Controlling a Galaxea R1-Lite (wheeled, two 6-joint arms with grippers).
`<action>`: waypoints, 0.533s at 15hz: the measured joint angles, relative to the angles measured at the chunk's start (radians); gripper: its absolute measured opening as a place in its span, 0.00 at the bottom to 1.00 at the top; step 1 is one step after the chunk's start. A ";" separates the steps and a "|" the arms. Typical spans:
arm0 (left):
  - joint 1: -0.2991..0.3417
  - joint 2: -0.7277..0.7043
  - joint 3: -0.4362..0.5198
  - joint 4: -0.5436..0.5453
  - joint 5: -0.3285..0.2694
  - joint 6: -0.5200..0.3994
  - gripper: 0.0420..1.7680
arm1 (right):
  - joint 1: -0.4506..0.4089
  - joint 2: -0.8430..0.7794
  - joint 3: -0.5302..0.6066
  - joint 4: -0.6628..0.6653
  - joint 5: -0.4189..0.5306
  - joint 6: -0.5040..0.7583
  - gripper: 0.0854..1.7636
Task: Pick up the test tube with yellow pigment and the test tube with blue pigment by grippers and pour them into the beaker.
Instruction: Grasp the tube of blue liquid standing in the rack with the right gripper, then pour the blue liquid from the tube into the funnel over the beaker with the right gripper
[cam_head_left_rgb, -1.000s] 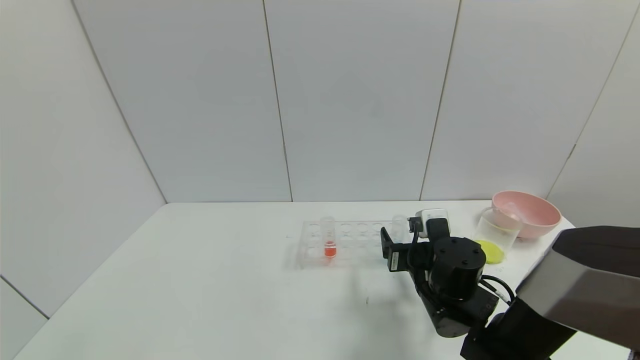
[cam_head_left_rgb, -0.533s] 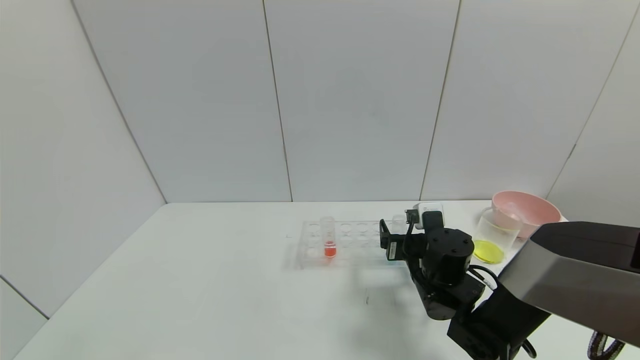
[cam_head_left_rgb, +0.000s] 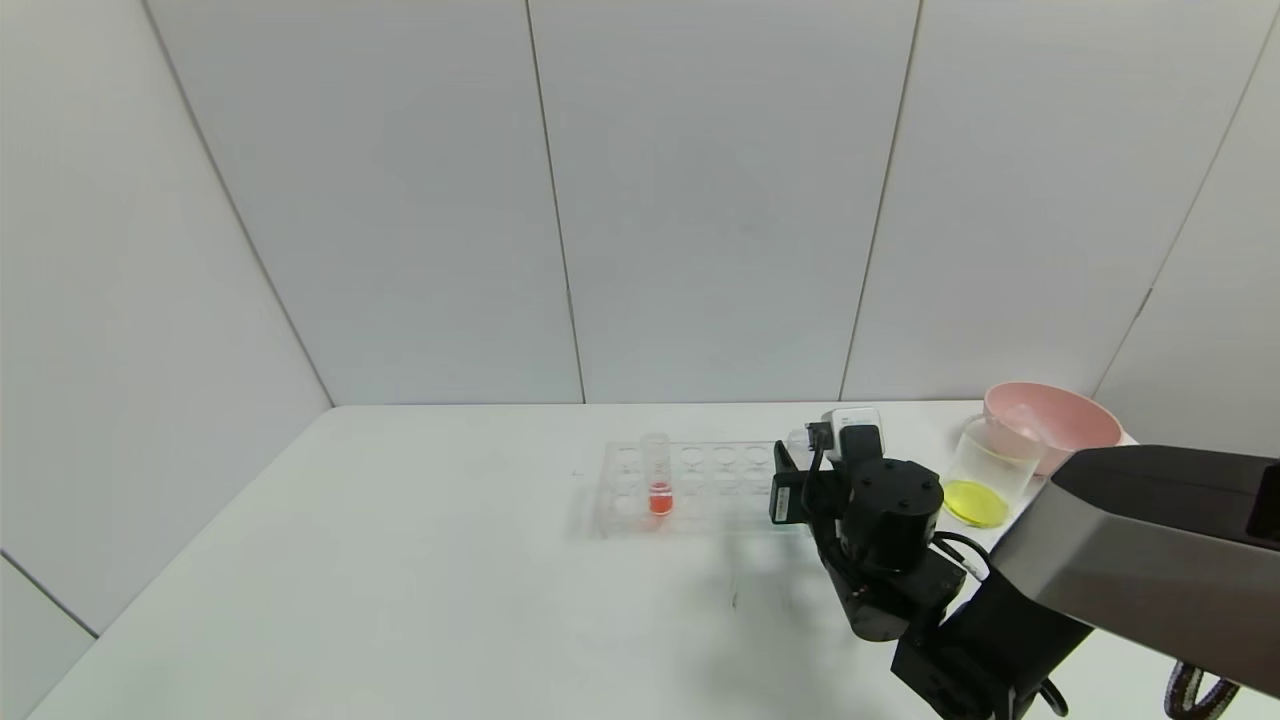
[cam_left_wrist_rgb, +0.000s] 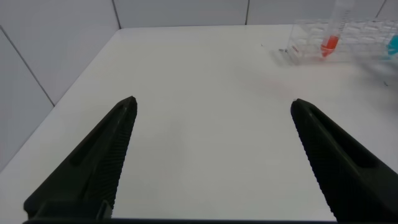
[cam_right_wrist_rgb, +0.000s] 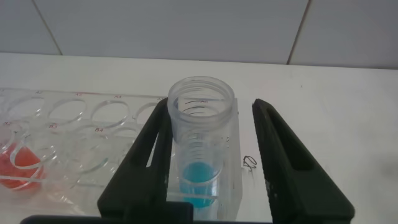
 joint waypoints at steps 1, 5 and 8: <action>0.000 0.000 0.000 0.000 0.000 0.000 1.00 | 0.001 0.000 0.003 -0.001 0.000 -0.005 0.42; 0.000 0.000 0.000 0.000 0.000 0.000 1.00 | 0.007 -0.002 0.008 -0.002 0.000 -0.009 0.25; 0.000 0.000 0.000 0.000 0.000 0.000 1.00 | 0.008 -0.003 0.009 -0.002 -0.005 -0.009 0.25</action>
